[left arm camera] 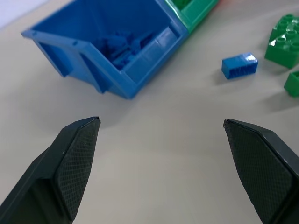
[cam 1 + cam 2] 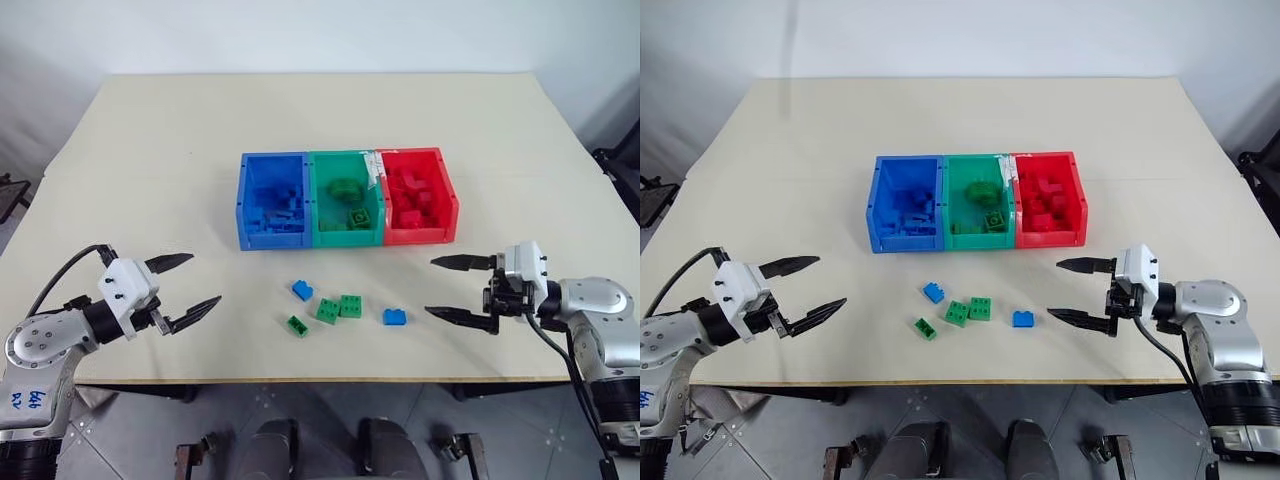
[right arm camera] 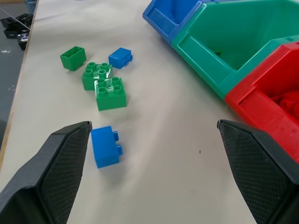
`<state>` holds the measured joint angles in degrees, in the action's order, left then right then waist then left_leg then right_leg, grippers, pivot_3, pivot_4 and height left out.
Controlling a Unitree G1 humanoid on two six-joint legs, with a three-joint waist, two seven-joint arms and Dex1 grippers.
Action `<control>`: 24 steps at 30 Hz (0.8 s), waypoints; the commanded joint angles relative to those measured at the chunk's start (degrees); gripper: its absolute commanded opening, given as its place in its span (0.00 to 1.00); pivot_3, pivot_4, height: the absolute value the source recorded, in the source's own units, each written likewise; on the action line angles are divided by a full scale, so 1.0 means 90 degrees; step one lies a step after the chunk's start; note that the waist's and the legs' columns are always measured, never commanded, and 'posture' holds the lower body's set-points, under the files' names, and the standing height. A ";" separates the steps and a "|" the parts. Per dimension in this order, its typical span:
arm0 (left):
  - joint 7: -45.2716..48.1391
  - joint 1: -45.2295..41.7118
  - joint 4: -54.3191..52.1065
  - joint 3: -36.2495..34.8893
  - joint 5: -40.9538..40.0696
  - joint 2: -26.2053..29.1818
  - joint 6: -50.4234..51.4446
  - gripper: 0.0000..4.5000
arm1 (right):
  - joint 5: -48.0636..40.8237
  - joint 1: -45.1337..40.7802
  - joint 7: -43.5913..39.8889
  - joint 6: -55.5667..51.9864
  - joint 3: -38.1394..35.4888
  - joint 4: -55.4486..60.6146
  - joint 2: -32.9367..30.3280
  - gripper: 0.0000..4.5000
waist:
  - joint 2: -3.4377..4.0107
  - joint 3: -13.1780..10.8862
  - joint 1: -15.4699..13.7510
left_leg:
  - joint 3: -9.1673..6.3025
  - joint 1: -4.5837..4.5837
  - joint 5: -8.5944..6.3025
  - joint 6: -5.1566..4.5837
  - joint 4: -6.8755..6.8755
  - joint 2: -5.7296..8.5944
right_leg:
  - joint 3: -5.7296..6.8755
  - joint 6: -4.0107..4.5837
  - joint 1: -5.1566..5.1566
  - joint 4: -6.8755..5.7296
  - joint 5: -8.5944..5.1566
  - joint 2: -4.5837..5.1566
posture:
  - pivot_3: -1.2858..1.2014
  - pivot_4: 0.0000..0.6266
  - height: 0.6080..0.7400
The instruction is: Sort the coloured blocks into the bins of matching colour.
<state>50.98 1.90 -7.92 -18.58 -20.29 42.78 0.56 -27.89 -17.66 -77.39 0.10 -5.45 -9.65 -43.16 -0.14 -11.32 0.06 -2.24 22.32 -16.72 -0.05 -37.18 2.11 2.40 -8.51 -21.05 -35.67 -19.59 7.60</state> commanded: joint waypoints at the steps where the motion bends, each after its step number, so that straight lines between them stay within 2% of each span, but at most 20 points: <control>1: -0.0034 0.0006 0.0073 -0.0177 0.0027 0.0026 -0.0205 1.00 | -0.0011 -0.0104 0.0091 0.0047 -0.0166 0.0077 0.0021 1.00 | 0.0000 0.0000 0.0000 | 0.0000 0.0000 0.0000 0.0000 0.0000 0.0000 | 0.0000 0.0000 0.0000 0.0000 0.0000 0.0000 | 0.52 0.24 1.00; 5: -0.0031 -0.0186 -0.0245 0.0189 -0.0088 -0.0052 0.0075 1.00 | -0.0070 0.0107 0.0162 0.0024 -0.0461 0.0116 -0.0185 1.00 | 0.0000 0.0000 -0.0059 | -0.0007 0.0001 0.0000 0.0000 -0.0008 0.0002 | 0.0008 0.0000 0.0006 -0.0002 0.0000 0.0002 | 0.52 0.24 1.00; 9: 0.0218 -0.0332 -0.0845 0.0945 -0.0149 -0.0193 0.0325 1.00 | -0.0039 0.0543 -0.0006 0.0204 -0.1029 -0.0203 -0.0649 1.00 | 0.0000 0.0000 -0.0157 | -0.0009 0.0002 -0.0005 -0.0009 -0.0012 0.0011 | 0.0009 -0.0003 0.0012 0.0002 0.0002 0.0012 | 0.52 0.24 1.00; 12: 0.0421 -0.0534 -0.1183 0.1662 0.0047 -0.0251 0.0396 1.00 | 0.0176 0.0779 -0.0222 0.0636 -0.1331 -0.0992 -0.1018 1.00 | 0.0000 0.0000 -0.0161 | -0.0008 0.0000 -0.0006 -0.0010 -0.0013 0.0010 | 0.0013 -0.0004 0.0022 0.0009 0.0002 0.0009 | 0.52 0.24 1.00; 17: 0.0287 -0.1079 -0.1519 0.2333 0.0022 -0.0622 0.0715 1.00 | 0.0640 0.0703 -0.0519 0.1765 -0.1364 -0.2407 -0.1278 1.00 | 0.0000 0.0000 -0.0142 | -0.0006 -0.0016 -0.0005 -0.0010 -0.0016 0.0006 | 0.0022 -0.0004 0.0045 0.0015 0.0002 0.0002 | 0.52 0.24 1.00; 20: 0.0412 -0.1174 -0.1596 0.2372 -0.0143 -0.0725 0.0697 1.00 | 0.0622 0.0458 -0.0744 0.1723 -0.1135 -0.2502 -0.1139 1.00 | 0.0005 -0.0001 -0.0048 | -0.0002 -0.0018 -0.0003 -0.0007 -0.0017 0.0000 | 0.0022 -0.0004 0.0044 0.0012 0.0002 -0.0004 | 0.52 0.24 1.00; 24: 0.0556 -0.0955 -0.1455 0.2004 -0.0256 -0.0646 0.0372 1.00 | 0.0458 0.0149 -0.0919 0.1161 -0.0650 -0.1853 -0.0759 1.00 | 0.0008 0.0000 0.0068 | 0.0003 -0.0025 0.0001 0.0001 -0.0016 -0.0018 | 0.0024 -0.0004 0.0045 0.0012 0.0002 -0.0018 | 0.52 0.24 1.00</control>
<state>55.33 -7.54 -20.08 2.02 -21.07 36.34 5.50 -22.14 -15.61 -84.25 12.60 -12.80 -29.97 -50.83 -0.07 -11.32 0.67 -2.24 22.10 -16.70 -0.02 -37.32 1.93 2.63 -8.54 -20.64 -35.57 -19.57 7.43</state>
